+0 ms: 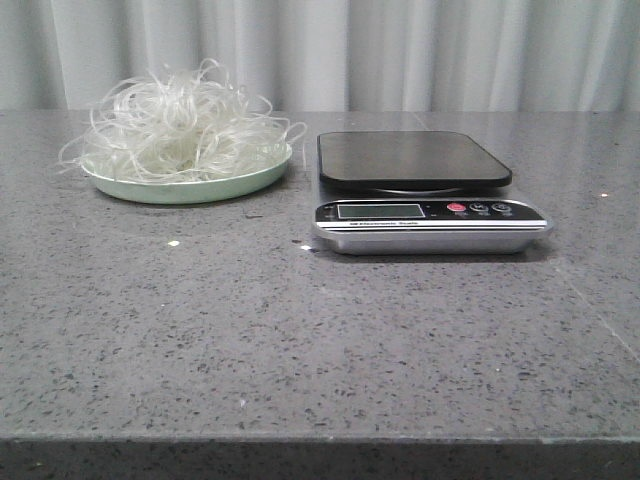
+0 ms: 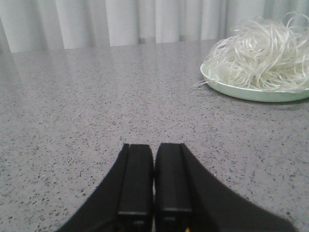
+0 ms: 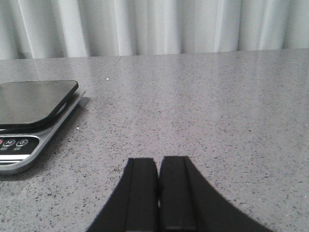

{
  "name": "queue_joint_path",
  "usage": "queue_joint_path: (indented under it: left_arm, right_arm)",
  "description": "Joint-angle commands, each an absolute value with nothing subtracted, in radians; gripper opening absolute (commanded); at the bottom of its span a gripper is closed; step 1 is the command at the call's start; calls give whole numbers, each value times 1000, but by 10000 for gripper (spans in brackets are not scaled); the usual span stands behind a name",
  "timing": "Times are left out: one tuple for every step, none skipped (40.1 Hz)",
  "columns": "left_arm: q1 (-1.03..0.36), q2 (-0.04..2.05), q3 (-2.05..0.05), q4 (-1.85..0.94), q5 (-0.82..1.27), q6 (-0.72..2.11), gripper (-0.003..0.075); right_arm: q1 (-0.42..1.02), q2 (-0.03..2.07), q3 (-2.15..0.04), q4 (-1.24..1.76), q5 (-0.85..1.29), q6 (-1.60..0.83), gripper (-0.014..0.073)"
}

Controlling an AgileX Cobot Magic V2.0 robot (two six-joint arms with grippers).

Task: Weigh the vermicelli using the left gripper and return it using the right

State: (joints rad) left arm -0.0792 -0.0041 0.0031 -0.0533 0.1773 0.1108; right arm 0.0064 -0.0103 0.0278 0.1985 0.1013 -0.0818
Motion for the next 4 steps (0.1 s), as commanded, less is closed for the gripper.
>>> queue_joint_path:
  left_arm:
    - [-76,-24,9,-62,99,101,136]
    - [-76,-24,9,-62,99,101,136]
    - [-76,-24,9,-62,99,101,136]
    - [-76,-24,9,-62,99,101,136]
  right_arm:
    - [2,-23,21,204,19,-85,151]
    - [2,-23,21,204,19,-85,151]
    - [2,-23,21,204,19,-85,151]
    - [2,-23,21,204,19,-85,151]
